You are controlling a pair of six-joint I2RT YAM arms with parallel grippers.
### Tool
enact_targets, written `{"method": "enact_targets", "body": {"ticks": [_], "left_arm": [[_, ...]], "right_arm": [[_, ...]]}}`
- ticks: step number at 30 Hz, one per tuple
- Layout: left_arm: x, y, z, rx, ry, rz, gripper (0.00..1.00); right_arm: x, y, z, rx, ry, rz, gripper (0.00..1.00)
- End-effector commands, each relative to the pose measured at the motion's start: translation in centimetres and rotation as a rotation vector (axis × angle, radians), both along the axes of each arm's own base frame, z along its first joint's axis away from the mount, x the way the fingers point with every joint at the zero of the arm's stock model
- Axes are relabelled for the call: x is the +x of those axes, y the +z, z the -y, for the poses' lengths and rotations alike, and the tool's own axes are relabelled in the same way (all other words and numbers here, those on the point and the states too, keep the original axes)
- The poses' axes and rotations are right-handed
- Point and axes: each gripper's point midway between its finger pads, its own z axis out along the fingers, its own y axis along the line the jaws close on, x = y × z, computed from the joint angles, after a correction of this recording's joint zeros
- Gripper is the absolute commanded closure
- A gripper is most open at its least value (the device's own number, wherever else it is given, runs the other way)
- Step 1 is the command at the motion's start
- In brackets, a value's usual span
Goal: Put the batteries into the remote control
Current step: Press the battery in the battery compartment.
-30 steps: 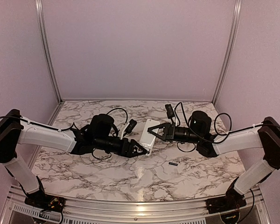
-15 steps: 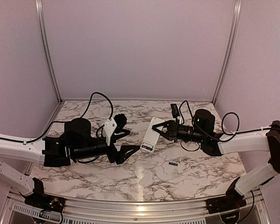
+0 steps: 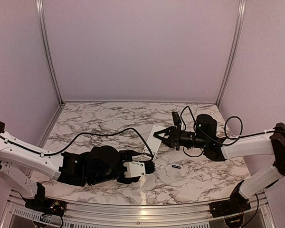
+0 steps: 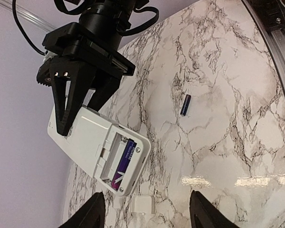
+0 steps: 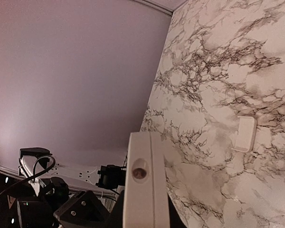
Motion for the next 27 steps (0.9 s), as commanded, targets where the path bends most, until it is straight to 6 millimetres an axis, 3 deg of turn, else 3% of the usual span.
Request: {"method": "enact_targets", "body": {"ticks": [1,11,18,27], "left_arm": [[0.3,0.6,0.6,0.072,-0.008,0.113,0.39],[0.0,0.7,1.0,0.088,-0.046,0.127,0.5],[-0.4,-0.5,1.2,0.15,-0.08,0.118,0.59],[-1.6,-2.0,1.0,0.207,-0.131,0.109,0.61]], "right_arm": [[-0.7,0.0,-0.6,0.025,0.008,-0.035,1.0],[-2.0,-0.6,-1.4,0.051,0.011,-0.11,1.0],[-3.0,-0.8,-1.7,0.09,0.026,-0.17,1.0],[-3.1,-1.1,-1.5,0.095,0.011,-0.208,1.0]]}}
